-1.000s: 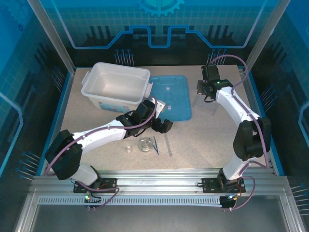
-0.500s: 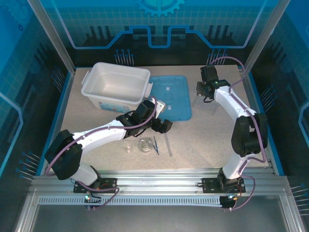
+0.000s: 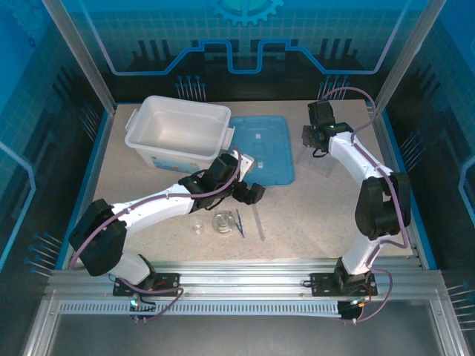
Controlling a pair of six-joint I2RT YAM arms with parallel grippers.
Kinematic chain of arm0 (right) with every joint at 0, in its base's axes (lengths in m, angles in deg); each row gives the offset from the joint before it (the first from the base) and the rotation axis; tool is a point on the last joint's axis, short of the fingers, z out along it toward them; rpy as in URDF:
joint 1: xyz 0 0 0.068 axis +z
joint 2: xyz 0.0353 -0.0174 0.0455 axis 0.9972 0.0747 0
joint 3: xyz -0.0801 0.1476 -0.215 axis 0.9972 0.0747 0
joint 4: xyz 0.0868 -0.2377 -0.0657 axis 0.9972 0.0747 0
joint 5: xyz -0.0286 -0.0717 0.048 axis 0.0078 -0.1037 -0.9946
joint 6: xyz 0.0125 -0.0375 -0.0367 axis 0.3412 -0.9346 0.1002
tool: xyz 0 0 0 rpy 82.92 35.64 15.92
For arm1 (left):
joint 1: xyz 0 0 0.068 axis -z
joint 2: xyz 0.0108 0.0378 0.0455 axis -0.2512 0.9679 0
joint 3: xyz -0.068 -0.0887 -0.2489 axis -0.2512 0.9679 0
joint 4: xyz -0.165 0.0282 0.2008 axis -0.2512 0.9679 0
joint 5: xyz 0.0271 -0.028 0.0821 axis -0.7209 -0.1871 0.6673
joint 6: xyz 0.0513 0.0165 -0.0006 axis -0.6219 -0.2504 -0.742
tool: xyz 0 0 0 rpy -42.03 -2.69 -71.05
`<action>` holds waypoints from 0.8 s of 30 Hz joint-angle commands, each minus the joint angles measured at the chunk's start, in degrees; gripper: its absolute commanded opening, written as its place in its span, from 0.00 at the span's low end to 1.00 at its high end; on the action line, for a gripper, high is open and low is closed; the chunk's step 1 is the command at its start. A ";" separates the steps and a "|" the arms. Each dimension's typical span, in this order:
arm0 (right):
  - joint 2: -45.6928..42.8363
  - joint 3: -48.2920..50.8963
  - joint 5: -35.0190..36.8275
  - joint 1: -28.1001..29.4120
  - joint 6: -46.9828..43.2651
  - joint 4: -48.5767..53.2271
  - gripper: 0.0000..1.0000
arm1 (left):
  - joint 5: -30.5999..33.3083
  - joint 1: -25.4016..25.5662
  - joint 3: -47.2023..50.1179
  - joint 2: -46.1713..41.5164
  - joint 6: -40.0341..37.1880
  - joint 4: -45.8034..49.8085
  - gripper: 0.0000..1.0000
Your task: Organize the chemistry lab equipment
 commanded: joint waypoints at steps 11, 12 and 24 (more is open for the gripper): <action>-14.44 1.85 -9.42 3.11 2.83 8.45 0.39 | 2.99 -2.58 0.31 -2.51 4.12 3.86 0.98; -14.78 2.07 -12.82 3.34 3.20 9.40 0.39 | 2.49 -3.24 0.27 -2.74 4.84 4.58 0.98; -9.43 7.27 -26.81 16.55 1.88 16.44 0.40 | -1.29 -5.36 0.67 -6.19 7.26 11.18 0.94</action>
